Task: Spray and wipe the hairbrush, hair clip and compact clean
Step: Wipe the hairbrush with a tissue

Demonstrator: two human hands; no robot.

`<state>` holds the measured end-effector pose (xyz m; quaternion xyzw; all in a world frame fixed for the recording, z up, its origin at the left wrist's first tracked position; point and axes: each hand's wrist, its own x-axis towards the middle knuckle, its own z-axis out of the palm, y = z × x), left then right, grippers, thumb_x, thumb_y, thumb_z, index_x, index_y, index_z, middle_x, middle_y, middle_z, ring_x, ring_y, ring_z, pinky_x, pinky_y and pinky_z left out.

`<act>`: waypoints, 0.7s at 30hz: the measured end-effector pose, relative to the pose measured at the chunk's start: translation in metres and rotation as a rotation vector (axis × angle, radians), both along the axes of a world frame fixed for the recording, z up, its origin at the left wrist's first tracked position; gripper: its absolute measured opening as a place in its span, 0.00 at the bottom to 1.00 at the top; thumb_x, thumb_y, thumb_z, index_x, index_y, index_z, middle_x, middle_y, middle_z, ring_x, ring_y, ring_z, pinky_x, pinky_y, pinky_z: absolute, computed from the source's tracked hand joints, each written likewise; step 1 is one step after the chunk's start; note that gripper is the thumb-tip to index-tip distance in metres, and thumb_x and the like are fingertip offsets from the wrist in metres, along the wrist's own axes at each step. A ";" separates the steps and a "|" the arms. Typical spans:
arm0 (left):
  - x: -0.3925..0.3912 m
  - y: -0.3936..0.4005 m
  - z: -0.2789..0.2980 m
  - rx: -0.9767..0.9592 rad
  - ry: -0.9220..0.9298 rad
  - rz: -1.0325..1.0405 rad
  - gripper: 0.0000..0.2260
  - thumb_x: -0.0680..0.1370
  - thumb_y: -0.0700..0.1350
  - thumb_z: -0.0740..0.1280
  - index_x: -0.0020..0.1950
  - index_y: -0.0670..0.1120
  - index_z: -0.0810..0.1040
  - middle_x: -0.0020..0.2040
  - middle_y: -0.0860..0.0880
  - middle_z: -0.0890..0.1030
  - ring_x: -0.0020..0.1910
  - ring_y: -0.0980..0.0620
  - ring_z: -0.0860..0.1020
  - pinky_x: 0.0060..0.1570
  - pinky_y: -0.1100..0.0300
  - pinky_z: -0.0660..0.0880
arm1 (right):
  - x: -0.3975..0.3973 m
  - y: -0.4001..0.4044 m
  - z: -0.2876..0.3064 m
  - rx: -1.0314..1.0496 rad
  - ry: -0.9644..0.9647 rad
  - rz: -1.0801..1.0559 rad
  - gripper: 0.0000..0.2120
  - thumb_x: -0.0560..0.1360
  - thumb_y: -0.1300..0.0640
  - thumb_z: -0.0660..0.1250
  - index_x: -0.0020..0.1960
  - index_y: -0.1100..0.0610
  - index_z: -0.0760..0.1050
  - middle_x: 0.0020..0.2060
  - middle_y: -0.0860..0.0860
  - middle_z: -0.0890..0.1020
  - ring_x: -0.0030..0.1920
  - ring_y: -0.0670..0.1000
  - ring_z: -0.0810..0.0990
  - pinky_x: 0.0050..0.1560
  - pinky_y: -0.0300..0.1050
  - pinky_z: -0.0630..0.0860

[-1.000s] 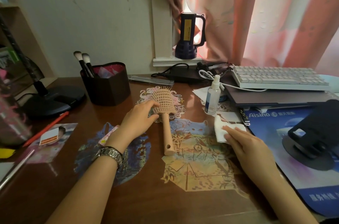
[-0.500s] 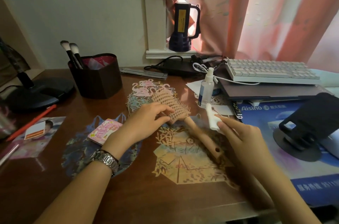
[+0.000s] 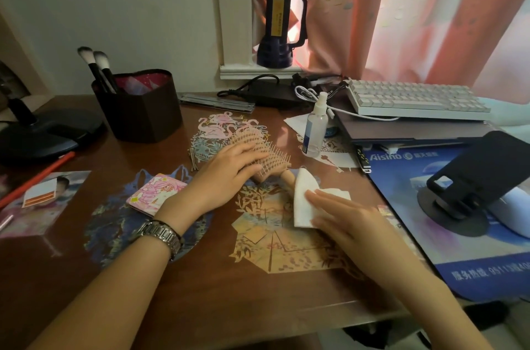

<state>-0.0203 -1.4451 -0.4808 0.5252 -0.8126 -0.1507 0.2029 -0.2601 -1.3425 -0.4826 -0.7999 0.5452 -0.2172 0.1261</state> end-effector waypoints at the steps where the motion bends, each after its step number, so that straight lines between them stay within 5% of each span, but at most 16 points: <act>1: 0.000 0.000 0.000 0.004 0.001 0.001 0.18 0.82 0.51 0.57 0.72 0.57 0.67 0.75 0.55 0.62 0.75 0.53 0.56 0.71 0.52 0.54 | -0.002 0.002 -0.001 -0.005 0.002 0.000 0.22 0.77 0.48 0.62 0.69 0.38 0.63 0.65 0.35 0.64 0.65 0.44 0.72 0.63 0.43 0.71; 8: 0.000 -0.002 0.000 0.011 0.015 -0.014 0.17 0.81 0.51 0.59 0.71 0.58 0.68 0.75 0.55 0.64 0.74 0.52 0.57 0.71 0.52 0.55 | 0.010 0.001 0.000 -0.112 0.003 -0.028 0.19 0.74 0.58 0.68 0.64 0.46 0.73 0.63 0.42 0.75 0.53 0.53 0.81 0.49 0.51 0.80; 21: 0.003 0.000 0.000 0.006 -0.005 -0.017 0.17 0.81 0.52 0.58 0.71 0.59 0.67 0.74 0.56 0.64 0.74 0.50 0.59 0.70 0.49 0.57 | 0.027 -0.028 0.002 -0.041 0.075 -0.003 0.23 0.78 0.55 0.61 0.71 0.44 0.64 0.69 0.44 0.69 0.58 0.54 0.79 0.58 0.53 0.77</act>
